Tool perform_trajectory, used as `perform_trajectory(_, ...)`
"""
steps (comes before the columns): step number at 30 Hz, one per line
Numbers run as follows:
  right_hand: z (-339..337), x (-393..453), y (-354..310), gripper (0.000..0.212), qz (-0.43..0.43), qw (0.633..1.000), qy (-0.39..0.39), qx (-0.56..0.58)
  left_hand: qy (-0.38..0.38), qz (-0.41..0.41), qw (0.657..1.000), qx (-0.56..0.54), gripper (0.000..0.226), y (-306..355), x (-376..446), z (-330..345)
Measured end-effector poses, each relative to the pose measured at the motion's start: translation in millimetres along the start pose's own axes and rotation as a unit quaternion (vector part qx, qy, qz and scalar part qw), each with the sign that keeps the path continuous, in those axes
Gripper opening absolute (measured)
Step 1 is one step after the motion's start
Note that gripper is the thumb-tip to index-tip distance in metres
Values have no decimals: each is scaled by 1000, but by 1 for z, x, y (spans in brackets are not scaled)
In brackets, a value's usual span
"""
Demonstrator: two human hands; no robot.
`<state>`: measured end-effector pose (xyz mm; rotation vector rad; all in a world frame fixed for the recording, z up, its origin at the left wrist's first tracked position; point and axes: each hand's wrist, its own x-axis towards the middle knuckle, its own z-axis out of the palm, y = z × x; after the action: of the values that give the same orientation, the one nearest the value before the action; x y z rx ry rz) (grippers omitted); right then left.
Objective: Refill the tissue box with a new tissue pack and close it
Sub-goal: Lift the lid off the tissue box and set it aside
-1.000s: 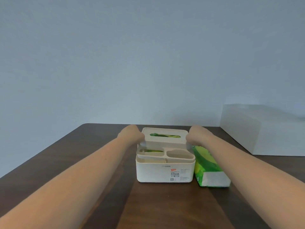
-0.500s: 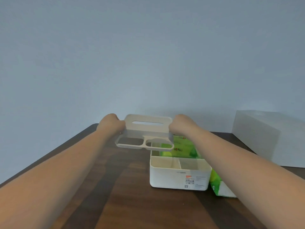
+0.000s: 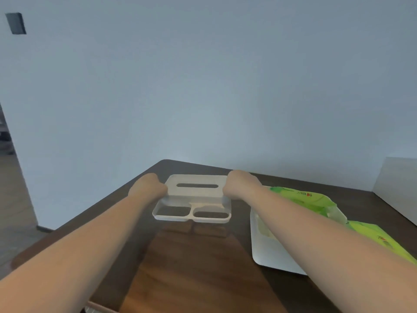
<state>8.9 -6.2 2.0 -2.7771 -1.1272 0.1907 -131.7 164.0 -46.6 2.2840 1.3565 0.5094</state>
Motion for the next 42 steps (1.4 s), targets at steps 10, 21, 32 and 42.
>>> perform_trajectory(10, 28, 16, -10, 34, -1, 990, -101, -101, -29, 14, 999, 29, 12, -21, 7, 22)
perform_trajectory(21, 20, 9, -11, 30, 5, 994, -68, -80, -10, 28, 999, 40, 11, -12, -3, 20)
perform_trajectory(32, -31, -28, 35, 29, 1, 1000, -9, 19, -27, 115, 993, 1, 12, 65, -42, 11)
perform_trajectory(42, -56, -60, 155, 22, 107, 988, 101, 50, -72, 191, 979, -26, 18, 167, -95, 38)
